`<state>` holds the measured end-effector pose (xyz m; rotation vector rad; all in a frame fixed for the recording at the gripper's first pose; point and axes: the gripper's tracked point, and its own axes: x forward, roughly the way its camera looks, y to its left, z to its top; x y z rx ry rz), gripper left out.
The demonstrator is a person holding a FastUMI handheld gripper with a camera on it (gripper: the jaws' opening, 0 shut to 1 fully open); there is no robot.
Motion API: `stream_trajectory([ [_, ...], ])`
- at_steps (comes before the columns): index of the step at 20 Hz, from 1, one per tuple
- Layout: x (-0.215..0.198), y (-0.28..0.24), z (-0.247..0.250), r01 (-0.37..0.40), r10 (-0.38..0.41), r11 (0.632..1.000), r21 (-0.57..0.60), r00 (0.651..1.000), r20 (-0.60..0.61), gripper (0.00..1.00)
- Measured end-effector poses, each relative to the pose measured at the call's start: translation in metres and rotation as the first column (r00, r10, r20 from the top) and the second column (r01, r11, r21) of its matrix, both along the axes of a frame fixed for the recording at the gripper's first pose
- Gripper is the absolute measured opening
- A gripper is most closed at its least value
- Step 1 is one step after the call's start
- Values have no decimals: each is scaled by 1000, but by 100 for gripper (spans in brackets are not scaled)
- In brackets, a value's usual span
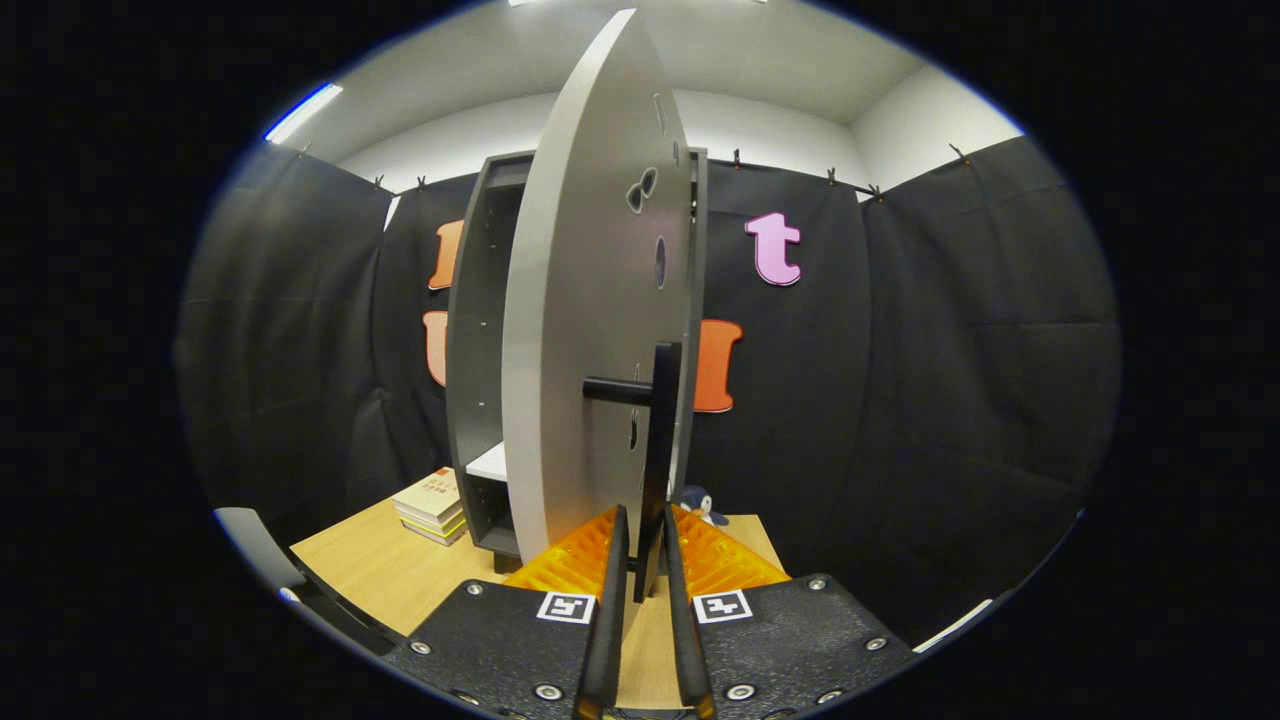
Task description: Open the shoe cabinet door, grab the shoes and put them into the shoe cabinet, then close the shoe cabinet door.
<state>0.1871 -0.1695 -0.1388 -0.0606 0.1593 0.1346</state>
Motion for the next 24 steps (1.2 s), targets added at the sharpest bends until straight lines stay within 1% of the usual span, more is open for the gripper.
stream_trajectory([
  [4, -1, -27, -4, 42, -42, 999, -5, 999, 0, 14],
  [7, -5, -40, -3, 66, -66, 997, -33, 998, 10, 14],
  [10, -13, -55, 0, 114, -114, 993, -36, 993, 19, 14],
  [11, -17, -57, 0, 119, -119, 992, -30, 993, 16, 14],
  [13, -23, -53, -2, 120, -120, 993, -20, 993, 4, 15],
  [18, -45, -34, 2, 153, -152, 987, -55, 988, 14, 15],
  [21, -58, -8, 1, 155, -155, 985, -75, 988, 5, 16],
  [24, -66, 29, -5, 132, -133, 989, -70, 991, -22, 19],
])
